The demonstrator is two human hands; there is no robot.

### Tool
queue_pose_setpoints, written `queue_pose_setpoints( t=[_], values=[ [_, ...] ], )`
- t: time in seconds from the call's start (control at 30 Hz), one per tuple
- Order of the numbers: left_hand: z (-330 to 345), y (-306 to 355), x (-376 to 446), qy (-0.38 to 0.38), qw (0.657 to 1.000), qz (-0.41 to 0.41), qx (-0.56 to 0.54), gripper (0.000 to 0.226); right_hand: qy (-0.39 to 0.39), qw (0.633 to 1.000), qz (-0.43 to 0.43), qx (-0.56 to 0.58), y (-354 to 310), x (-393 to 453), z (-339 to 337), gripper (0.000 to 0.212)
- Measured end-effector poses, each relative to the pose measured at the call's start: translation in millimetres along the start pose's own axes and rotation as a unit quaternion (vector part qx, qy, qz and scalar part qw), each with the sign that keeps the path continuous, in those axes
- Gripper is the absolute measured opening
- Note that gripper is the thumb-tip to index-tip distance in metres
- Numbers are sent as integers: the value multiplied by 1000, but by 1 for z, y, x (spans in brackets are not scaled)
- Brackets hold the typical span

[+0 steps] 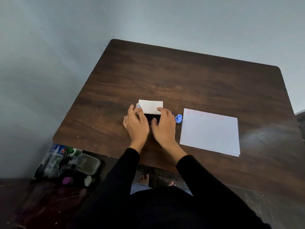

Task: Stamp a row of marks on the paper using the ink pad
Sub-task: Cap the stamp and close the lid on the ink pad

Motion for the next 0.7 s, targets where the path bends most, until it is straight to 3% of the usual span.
queue_pose_setpoints(
  t=[0.23,0.7],
  values=[
    [21,-8,-18,-40,999,-17,13,42,38,997,59,9,26,-7,-15,34],
    [20,-14,-20,-104,994,-39,-24,47,25,994,107,-17,35,-10,-14,36]
  ],
)
Point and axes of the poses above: each hand's wrist, its own x-axis towards the middle knuckle, its own z-axis out of the palm, y = z × x, the point moved 2 cm from there along x, towards the middle knuckle, and after that the axes turned 5 degrees about -x, right-handed, at the moved point
